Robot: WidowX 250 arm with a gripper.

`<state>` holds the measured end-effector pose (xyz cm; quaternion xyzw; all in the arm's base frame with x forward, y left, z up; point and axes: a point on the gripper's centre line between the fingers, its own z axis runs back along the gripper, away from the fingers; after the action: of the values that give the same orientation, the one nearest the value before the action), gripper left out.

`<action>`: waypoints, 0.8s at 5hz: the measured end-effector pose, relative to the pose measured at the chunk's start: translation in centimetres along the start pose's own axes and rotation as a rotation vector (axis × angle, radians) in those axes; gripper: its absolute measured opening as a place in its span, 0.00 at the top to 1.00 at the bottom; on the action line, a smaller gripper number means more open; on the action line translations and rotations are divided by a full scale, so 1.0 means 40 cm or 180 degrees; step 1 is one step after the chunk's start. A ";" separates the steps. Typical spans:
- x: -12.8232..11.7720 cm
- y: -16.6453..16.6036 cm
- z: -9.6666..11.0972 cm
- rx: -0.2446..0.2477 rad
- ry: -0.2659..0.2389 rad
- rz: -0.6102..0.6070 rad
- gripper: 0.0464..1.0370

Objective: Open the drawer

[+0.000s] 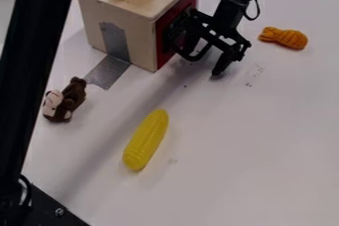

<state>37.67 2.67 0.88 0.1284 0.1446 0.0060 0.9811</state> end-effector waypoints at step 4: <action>0.047 -0.112 0.088 -0.0225 -0.0305 -0.0360 0.90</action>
<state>40.36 -2.45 2.48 0.0855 0.1042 -0.0505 0.9896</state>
